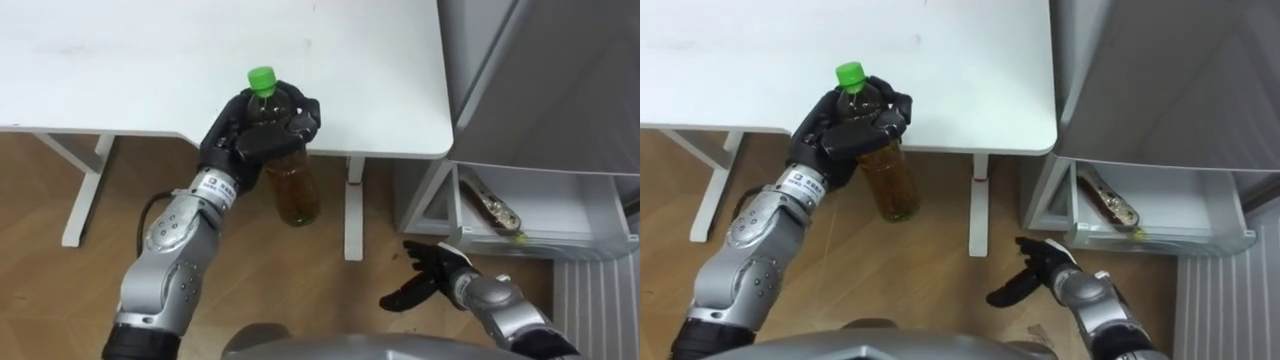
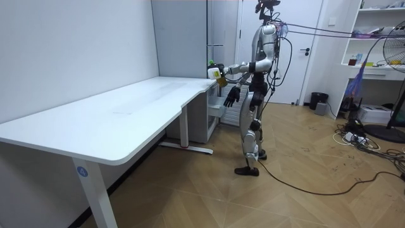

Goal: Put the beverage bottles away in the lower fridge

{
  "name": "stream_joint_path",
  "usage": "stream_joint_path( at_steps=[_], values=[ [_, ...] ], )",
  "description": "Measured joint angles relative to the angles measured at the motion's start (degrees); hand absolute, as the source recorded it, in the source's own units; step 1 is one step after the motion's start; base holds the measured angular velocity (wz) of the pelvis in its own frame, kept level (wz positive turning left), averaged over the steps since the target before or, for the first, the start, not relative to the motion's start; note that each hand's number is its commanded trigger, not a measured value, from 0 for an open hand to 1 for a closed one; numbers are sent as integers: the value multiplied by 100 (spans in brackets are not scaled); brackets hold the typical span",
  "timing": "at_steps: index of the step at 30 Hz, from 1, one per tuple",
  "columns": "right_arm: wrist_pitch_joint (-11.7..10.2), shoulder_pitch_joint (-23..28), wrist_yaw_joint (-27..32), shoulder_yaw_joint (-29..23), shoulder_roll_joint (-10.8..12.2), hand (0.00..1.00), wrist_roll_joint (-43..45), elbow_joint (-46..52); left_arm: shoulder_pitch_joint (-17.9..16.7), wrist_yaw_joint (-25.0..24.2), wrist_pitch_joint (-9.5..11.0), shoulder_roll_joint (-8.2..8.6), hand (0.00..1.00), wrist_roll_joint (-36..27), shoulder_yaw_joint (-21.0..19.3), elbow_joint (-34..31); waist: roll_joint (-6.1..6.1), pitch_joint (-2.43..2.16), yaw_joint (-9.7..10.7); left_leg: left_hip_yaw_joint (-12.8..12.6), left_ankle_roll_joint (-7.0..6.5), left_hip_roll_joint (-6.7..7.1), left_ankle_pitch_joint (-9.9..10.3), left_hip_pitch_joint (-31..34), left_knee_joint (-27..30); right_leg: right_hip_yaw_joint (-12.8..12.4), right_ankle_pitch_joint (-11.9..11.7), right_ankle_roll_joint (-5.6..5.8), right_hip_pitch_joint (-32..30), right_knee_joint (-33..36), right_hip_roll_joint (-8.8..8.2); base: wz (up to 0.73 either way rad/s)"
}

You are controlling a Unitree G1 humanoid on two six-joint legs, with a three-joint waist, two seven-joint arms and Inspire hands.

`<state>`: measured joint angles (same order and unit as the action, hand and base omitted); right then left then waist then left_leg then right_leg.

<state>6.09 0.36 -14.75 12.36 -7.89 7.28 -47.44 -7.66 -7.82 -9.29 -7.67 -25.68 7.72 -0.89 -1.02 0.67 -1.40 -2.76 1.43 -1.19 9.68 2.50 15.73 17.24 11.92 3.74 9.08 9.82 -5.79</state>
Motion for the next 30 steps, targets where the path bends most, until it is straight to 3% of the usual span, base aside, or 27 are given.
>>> stream_joint_path(
  at_steps=[5,17,20,25,30],
  values=[
    [26,19,-464,21,-1,0,-49,617,-7,-27,-1,-57,100,48,147,60,-58,21,-51,-28,-3,-4,1,35,3,-91,0,0,-86,33,-3,-2],
    [24,196,-1521,268,102,0,-317,1741,7,-281,26,-6,100,377,168,57,-49,29,-28,-62,-13,-13,2,-104,2,-166,0,0,-13,76,-9,-1],
    [24,209,-1581,268,95,0,-339,1914,7,-311,71,-17,100,391,318,58,-12,46,-14,-63,-16,-13,-1,-112,6,-166,0,0,-9,78,-8,0],
    [23,208,-1674,275,150,0,-351,2084,6,-482,71,-15,100,444,652,60,18,35,-26,-95,-21,-15,-6,-115,-1,-214,0,0,-24,77,-7,-3],
    [18,173,-1802,292,157,0,-755,2142,7,-722,71,-6,100,921,842,76,6,35,-15,-180,-28,-22,-6,-97,-7,-312,-1,-1,-94,92,-13,-7]
  ],
)
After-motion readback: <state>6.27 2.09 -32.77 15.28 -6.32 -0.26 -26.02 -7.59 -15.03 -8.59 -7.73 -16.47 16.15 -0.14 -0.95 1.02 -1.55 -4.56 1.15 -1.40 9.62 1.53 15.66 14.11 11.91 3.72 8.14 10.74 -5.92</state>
